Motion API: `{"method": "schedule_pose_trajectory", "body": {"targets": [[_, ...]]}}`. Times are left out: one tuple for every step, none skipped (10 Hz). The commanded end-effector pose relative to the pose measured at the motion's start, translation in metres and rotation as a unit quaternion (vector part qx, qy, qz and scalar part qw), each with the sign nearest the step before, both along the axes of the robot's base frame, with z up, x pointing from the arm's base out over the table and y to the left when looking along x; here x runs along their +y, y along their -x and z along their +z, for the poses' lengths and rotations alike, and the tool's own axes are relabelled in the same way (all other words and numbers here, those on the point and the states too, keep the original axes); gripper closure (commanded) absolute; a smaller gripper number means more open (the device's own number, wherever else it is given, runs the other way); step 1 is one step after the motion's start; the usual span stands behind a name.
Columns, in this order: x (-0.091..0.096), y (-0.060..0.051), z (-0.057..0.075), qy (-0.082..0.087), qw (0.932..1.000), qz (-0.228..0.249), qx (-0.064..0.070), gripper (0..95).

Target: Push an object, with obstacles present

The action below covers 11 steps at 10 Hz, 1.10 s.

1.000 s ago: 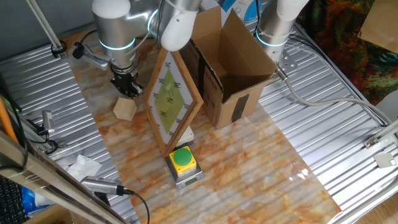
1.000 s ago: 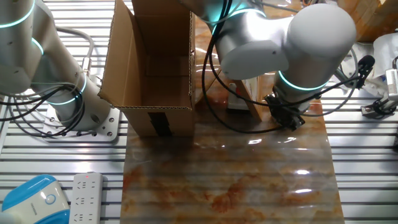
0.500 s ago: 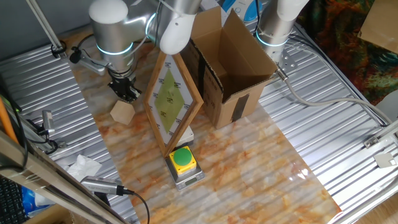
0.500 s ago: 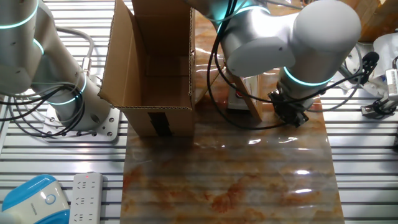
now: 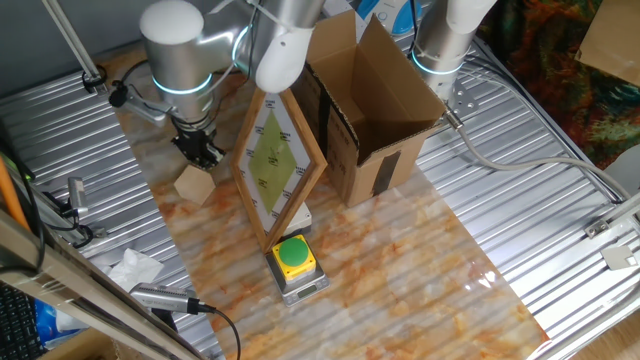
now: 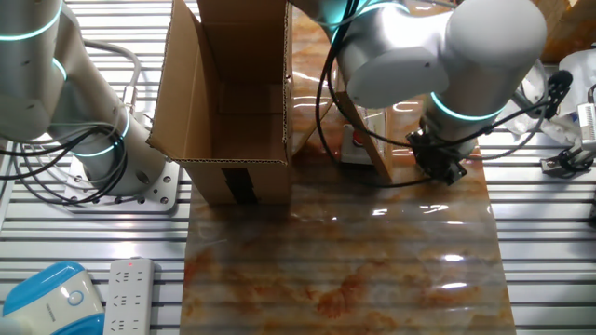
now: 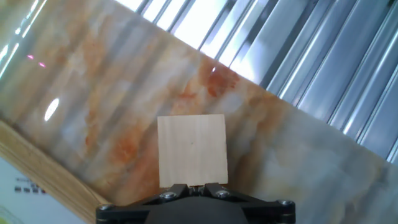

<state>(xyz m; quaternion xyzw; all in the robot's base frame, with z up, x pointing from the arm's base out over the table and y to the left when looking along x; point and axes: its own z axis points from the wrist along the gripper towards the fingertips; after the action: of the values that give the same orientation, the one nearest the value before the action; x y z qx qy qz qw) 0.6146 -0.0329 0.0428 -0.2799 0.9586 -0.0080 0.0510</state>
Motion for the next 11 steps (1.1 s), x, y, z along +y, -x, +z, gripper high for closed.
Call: {"method": "schedule_pose_trajectory", "body": {"targets": [[0.003,-0.003,0.000,0.001,1.0000,-0.003,0.000,95.0],[0.007,-0.006,-0.001,0.004,1.0000,-0.003,0.000,95.0],[0.009,-0.008,0.000,0.005,1.0000,-0.003,0.000,95.0],[0.010,-0.009,-0.001,0.005,1.0000,-0.004,0.000,95.0],[0.013,-0.011,-0.004,0.005,1.0000,-0.003,-0.002,95.0],[0.015,-0.011,-0.011,0.002,1.0000,-0.005,-0.008,95.0],[0.016,-0.009,-0.018,-0.003,0.9999,-0.009,-0.013,95.0],[0.017,-0.008,-0.023,-0.006,1.0000,-0.007,-0.002,95.0],[0.018,-0.008,-0.023,-0.002,0.9999,-0.008,-0.006,95.0],[0.018,-0.009,-0.016,0.008,0.9999,-0.011,0.001,95.0],[0.017,-0.010,-0.006,0.021,0.9995,-0.012,0.021,95.0]]}}
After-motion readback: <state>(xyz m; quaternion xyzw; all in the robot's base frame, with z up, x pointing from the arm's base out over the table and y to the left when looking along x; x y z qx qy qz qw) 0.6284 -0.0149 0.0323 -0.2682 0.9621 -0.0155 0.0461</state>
